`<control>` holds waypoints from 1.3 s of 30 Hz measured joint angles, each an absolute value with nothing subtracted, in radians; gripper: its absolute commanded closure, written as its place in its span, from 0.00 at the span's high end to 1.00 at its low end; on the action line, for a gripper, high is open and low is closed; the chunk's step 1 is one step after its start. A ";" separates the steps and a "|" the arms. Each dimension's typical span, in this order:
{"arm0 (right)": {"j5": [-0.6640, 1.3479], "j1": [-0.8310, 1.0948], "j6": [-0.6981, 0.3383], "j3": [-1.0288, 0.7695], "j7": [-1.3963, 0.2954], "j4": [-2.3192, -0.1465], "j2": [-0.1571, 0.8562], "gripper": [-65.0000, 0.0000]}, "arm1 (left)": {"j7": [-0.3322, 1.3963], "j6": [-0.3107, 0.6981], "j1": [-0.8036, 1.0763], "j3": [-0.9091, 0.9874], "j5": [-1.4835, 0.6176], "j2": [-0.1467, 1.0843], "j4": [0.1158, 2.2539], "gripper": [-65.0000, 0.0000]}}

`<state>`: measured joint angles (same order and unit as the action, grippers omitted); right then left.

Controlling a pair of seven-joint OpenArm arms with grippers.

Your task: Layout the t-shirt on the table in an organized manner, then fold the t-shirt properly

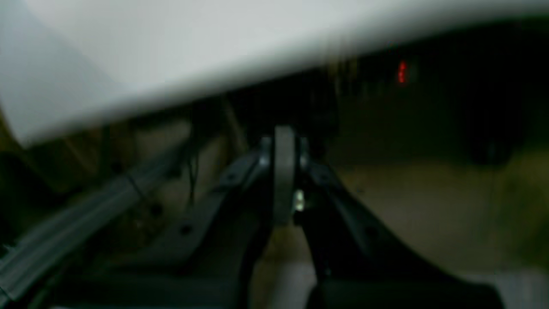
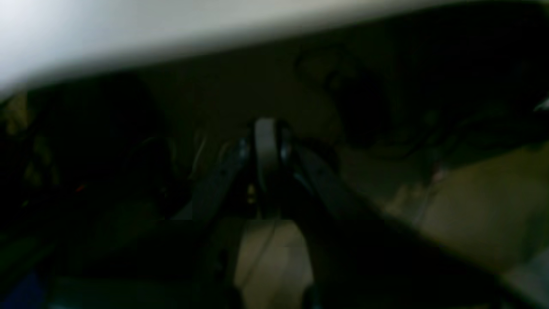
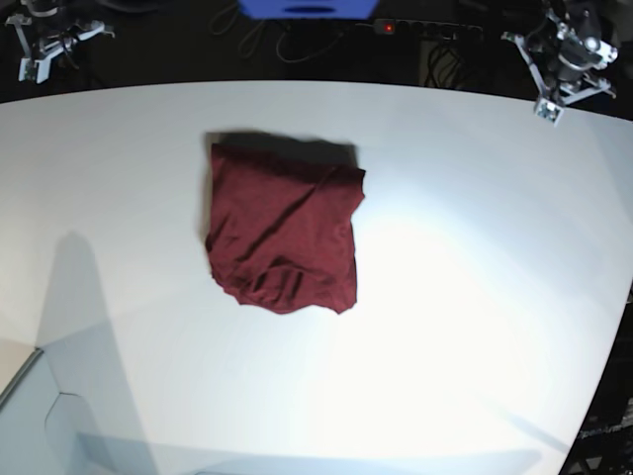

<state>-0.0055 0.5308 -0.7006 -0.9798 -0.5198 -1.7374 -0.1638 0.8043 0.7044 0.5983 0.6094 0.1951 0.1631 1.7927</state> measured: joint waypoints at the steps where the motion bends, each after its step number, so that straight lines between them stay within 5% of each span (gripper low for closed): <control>1: -0.007 0.540 -0.700 -0.981 -0.524 -1.711 -0.164 0.00 | 0.778 0.703 0.615 0.608 0.195 0.167 1.773 0.00; 10: -0.006 0.542 -0.701 -0.979 -0.498 -1.440 -0.162 0.00 | 0.525 0.701 0.646 0.606 0.197 0.170 1.401 0.00; 20: -0.080 0.544 -0.694 -0.743 -0.193 -1.121 -0.143 0.00 | 0.282 0.702 0.413 0.606 0.206 0.197 0.728 0.00; 28: -0.141 0.430 -0.691 -0.718 0.117 -0.672 -0.027 0.00 | 0.021 0.534 0.209 0.589 0.198 0.270 0.265 0.00; 31: -0.145 0.364 -0.687 -0.712 0.253 -0.425 0.049 0.00 | -0.015 0.390 0.204 0.509 0.231 0.247 0.175 0.00; 36: -0.143 0.290 -0.432 -0.631 0.472 -0.146 0.134 0.00 | -0.028 0.208 0.204 0.463 0.231 0.184 0.152 0.00; 39: -0.142 0.278 -0.174 -0.524 0.490 -0.139 0.138 0.00 | -0.035 0.139 0.166 0.463 0.232 0.151 0.149 0.00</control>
